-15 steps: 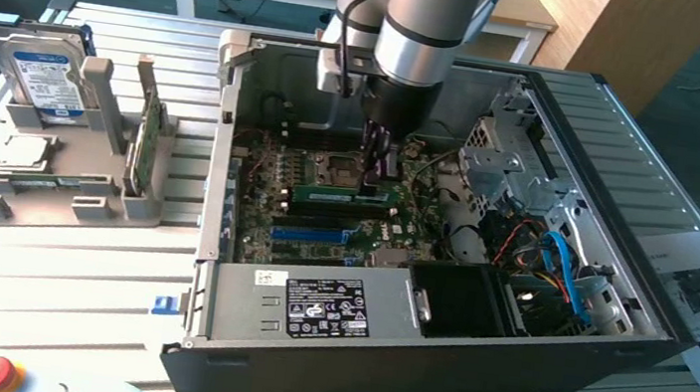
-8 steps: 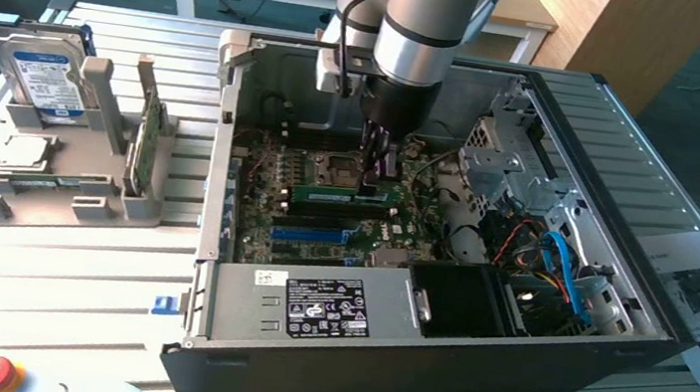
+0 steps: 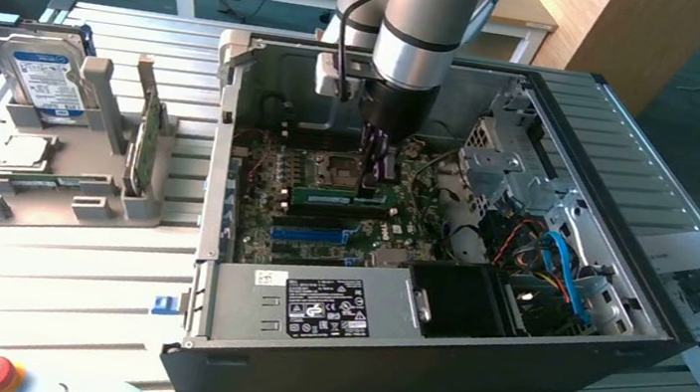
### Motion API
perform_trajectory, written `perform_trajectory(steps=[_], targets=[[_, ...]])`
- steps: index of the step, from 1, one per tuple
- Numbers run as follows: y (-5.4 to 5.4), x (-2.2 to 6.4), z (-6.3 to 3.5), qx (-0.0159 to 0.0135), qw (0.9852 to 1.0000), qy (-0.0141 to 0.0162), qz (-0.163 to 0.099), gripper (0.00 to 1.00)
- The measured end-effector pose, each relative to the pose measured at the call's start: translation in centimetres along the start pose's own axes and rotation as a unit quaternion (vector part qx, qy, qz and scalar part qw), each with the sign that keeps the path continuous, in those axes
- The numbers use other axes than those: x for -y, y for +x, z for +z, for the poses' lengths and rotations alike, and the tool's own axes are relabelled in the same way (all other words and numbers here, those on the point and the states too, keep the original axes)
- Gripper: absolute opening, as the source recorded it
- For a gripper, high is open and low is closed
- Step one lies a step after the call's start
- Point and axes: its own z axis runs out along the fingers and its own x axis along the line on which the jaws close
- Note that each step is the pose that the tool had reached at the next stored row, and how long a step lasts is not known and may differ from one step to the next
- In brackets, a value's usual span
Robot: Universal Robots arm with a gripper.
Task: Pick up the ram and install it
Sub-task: 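Insert the ram into the slot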
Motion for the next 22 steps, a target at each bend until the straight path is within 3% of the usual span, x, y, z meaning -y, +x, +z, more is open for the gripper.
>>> perform_trajectory(steps=[22], targets=[[-0.02, -0.07, 0.28, 0.0, 1.0, -0.0004, 0.0, 0.12]])
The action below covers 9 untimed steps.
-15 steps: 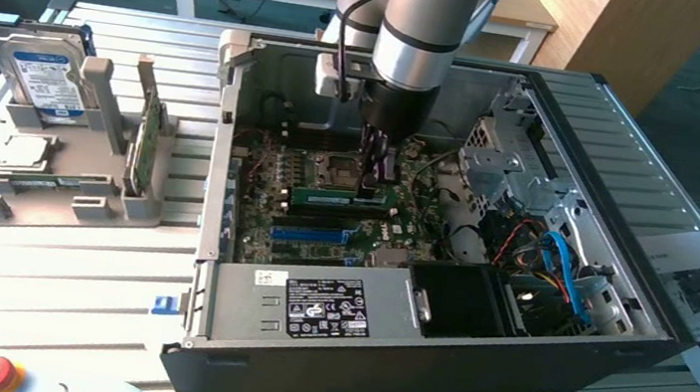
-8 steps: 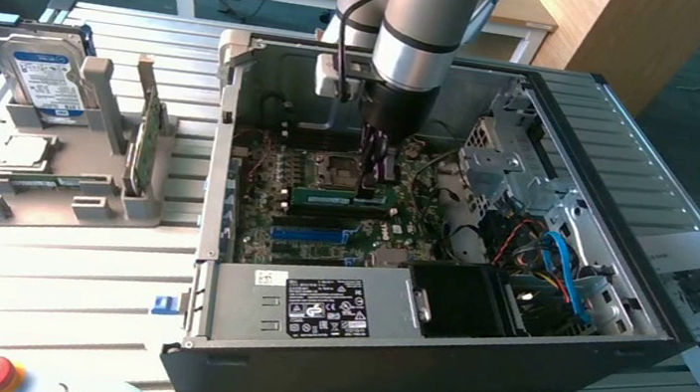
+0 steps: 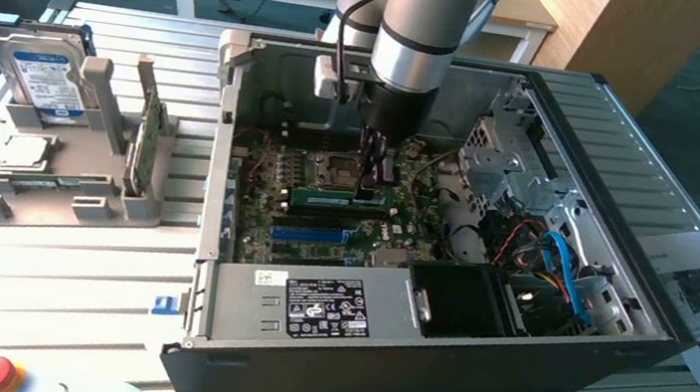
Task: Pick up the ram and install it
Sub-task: 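Insert the ram into the slot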
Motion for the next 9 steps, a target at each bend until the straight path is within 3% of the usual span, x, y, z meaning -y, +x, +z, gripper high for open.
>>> perform_trajectory(steps=[9], targets=[[0.0, -0.04, 0.13, -0.0001, 1.0, -0.0001, 0.0, 0.12]])
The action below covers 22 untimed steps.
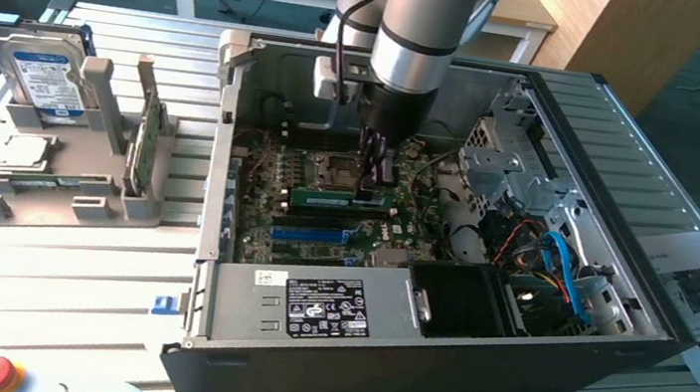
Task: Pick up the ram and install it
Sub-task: 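Insert the ram into the slot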
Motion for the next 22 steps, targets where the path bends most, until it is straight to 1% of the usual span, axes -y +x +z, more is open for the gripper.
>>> perform_trajectory(steps=[11, 16, 22], targets=[[-0.01, 0.01, 0.15, 0.0001, 1.0, 0.0001, 0.0, 0.12], [-0.01, 0.01, 0.16, 0.0002, 1.0, 0.0019, 0.0, 0.12], [0.0, 0.0, 0.15, 0.0002, 1.0, 0.002, 0.0, 0.12]])
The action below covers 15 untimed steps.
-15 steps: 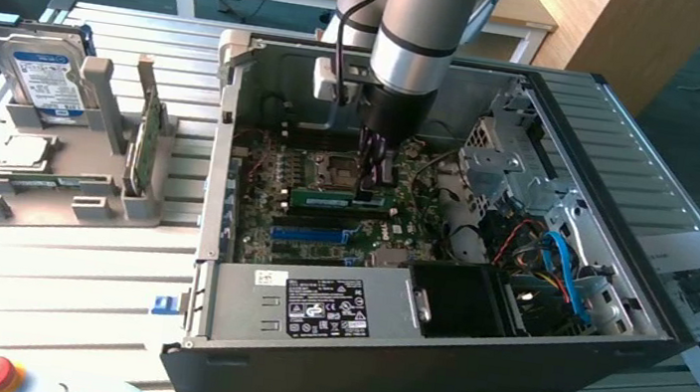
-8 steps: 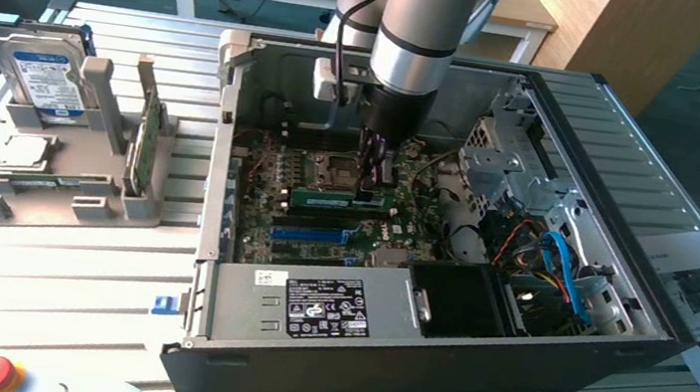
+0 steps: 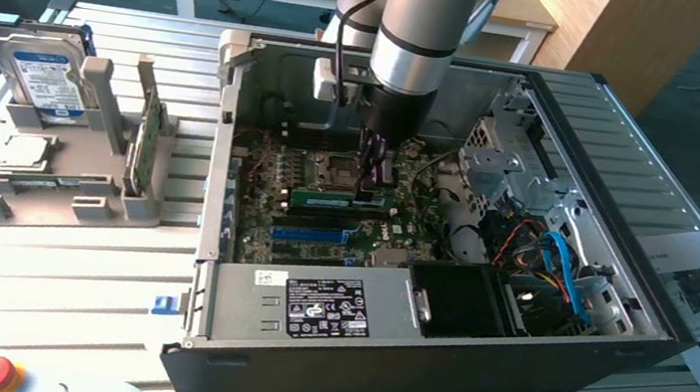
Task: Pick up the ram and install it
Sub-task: 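Insert the ram into the slot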
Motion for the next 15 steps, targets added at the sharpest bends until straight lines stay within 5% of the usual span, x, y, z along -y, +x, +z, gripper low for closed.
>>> perform_trajectory(steps=[15], targets=[[0.09, 0.02, 0.01, 0.0015, 1.0, -0.0022, 0.0, 0.12]])
